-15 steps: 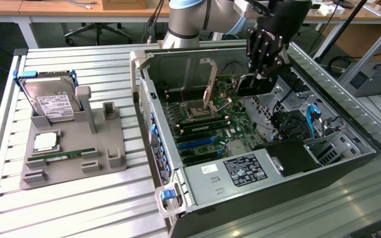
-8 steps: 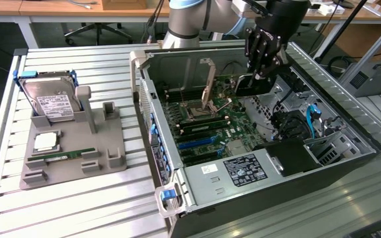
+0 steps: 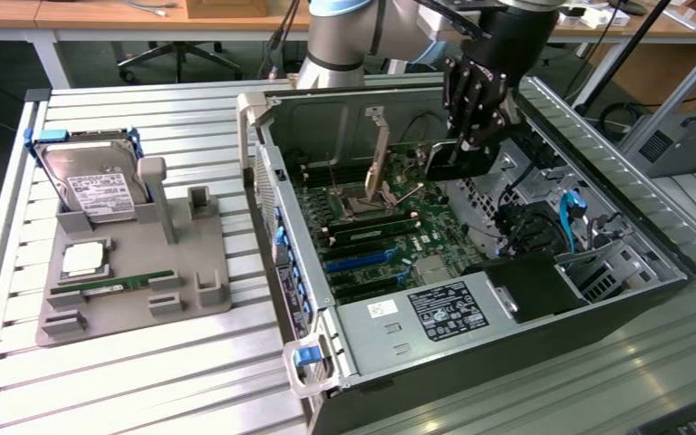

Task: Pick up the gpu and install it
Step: 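Insert the gpu into the slot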

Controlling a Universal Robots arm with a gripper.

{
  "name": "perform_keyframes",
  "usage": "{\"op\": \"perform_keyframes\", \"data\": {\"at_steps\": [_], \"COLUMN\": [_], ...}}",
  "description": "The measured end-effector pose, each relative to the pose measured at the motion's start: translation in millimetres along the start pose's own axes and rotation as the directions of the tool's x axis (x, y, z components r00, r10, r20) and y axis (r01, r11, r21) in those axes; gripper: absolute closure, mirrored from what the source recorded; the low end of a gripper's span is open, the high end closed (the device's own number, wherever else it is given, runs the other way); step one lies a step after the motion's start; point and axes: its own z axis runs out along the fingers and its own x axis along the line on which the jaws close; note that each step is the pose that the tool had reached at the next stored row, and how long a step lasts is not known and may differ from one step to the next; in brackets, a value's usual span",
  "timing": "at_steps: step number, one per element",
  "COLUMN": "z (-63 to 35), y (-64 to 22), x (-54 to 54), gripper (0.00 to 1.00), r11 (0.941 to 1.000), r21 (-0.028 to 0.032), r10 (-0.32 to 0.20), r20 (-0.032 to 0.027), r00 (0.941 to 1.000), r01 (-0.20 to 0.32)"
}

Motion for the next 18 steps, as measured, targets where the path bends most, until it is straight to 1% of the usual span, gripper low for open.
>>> {"op": "perform_keyframes", "data": {"at_steps": [6,9,15,18], "z": [8.3,9.3,15.9,17.6], "y": [2.0,2.2,2.8,2.9], "x": [-0.1,-0.1,-0.3,-0.4], "gripper": [0.73,0.73,0.73,0.73], "r11": [1.0000,1.0000,1.0000,1.0000], "r21": [0.0003,0.0002,0.0004,0.0003], "r10": [0.000,0.000,-0.002,-0.003], "r20": [0.0000,-0.0003,0.0000,-0.0002], "r00": [1.0000,1.0000,1.0000,1.0000], "r01": [0.000,0.000,0.002,0.003]}}
